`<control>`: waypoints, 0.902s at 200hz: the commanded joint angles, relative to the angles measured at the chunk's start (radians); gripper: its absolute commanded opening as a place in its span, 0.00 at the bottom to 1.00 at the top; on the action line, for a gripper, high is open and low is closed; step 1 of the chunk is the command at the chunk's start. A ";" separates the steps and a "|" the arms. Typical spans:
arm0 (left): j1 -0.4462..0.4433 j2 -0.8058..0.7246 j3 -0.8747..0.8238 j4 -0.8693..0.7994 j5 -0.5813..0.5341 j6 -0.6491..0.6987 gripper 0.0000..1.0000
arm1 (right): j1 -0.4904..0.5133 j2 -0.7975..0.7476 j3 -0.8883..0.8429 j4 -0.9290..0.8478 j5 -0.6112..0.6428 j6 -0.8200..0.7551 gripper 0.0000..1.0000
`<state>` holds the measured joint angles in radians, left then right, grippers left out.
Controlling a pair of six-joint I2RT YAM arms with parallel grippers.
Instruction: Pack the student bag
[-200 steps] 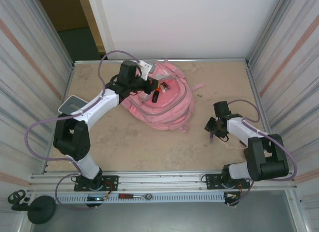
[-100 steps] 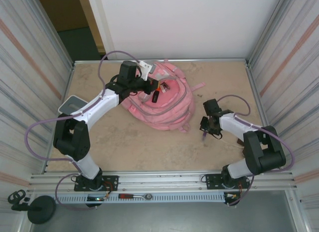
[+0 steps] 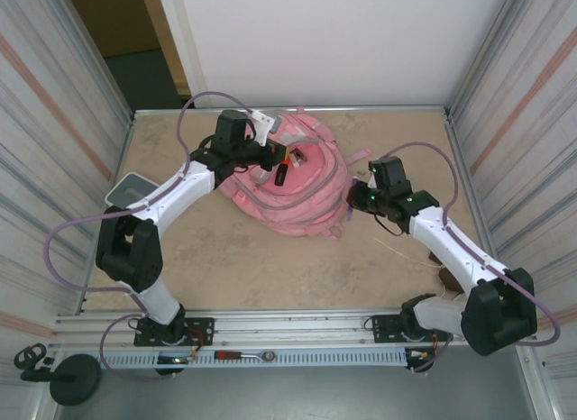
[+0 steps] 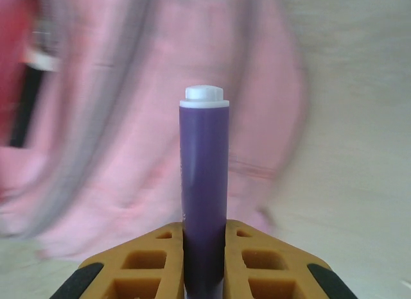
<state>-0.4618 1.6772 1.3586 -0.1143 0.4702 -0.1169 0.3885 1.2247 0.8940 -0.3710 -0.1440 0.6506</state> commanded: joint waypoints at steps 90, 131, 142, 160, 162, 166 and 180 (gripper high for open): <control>0.000 -0.076 0.040 0.078 0.032 -0.038 0.00 | 0.157 0.517 0.318 0.548 -0.038 0.488 0.30; 0.000 -0.090 0.028 0.067 0.020 -0.021 0.00 | 0.145 0.516 0.336 0.432 -0.057 0.366 0.45; 0.000 -0.093 0.025 0.069 0.015 -0.017 0.00 | 0.156 0.488 0.319 0.389 -0.048 0.322 0.44; 0.000 -0.091 0.020 0.071 0.017 -0.016 0.00 | 0.177 0.456 0.284 0.343 -0.027 0.278 0.40; 0.000 -0.092 0.020 0.071 0.018 -0.015 0.00 | 0.180 0.454 0.281 0.341 -0.026 0.274 0.39; 0.000 -0.090 0.020 0.070 0.018 -0.015 0.00 | 0.185 0.452 0.274 0.336 -0.024 0.271 0.38; 0.000 -0.088 0.019 0.068 0.019 -0.013 0.00 | 0.197 0.460 0.260 0.334 -0.035 0.268 0.32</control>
<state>-0.4618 1.6680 1.3586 -0.1158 0.4637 -0.1360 0.5575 1.7142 1.1847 0.0280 -0.1936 0.9859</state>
